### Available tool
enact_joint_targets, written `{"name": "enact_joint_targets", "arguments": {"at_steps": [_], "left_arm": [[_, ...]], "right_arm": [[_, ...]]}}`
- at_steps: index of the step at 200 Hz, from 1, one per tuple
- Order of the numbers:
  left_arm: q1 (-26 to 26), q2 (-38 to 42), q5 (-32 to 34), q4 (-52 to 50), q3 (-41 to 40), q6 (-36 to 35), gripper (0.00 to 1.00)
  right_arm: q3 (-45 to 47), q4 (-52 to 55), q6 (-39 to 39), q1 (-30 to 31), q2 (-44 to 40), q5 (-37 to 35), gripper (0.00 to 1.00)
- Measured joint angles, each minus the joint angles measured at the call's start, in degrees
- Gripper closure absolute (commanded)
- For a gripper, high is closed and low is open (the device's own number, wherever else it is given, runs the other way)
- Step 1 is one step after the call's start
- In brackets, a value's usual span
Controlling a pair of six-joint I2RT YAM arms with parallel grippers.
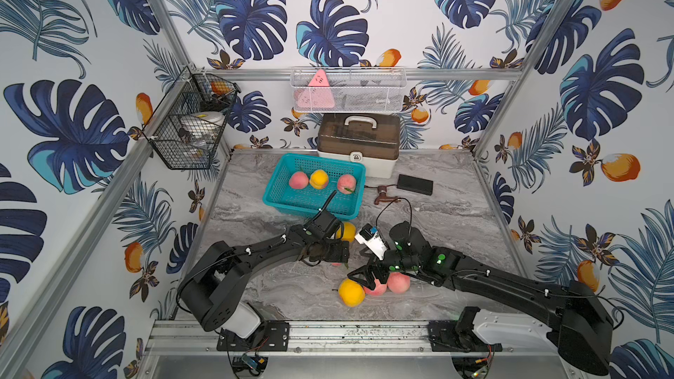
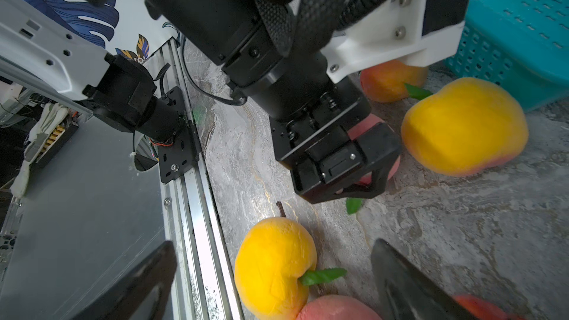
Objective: Put the peaches into the basket
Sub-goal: Pick up the peach from the center of the board.
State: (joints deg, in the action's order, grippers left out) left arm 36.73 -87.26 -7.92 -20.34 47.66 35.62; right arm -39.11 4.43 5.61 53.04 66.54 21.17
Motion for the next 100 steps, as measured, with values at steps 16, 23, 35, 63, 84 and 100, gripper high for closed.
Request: {"name": "enact_joint_targets", "arguments": {"at_steps": [16,23,35,63,84,100], "left_arm": [[0.0,-0.1,0.0,0.2,0.0,0.0,0.20],[0.0,-0.2,0.0,0.1,0.1,0.0,0.22],[0.0,-0.2,0.0,0.0,0.3,-0.1,0.24],[0.0,1.0,0.1,-1.0,0.8,-0.9,0.25],[0.0,2.4,0.5,-2.9,1.9,-1.1,0.25],[0.0,3.6,0.7,-4.7,2.9,-1.5,0.25]], "right_arm": [[0.0,0.0,0.0,0.0,-0.1,-0.2,0.00],[0.1,0.0,0.0,0.0,-0.2,-0.3,0.00],[0.2,0.0,0.5,0.0,-0.2,-0.5,0.00],[0.3,0.0,0.8,0.0,-0.8,-0.8,0.00],[0.5,0.0,0.9,-0.1,-1.5,-1.0,0.00],[0.6,0.0,1.3,-0.2,-1.7,-1.2,0.00]]}}
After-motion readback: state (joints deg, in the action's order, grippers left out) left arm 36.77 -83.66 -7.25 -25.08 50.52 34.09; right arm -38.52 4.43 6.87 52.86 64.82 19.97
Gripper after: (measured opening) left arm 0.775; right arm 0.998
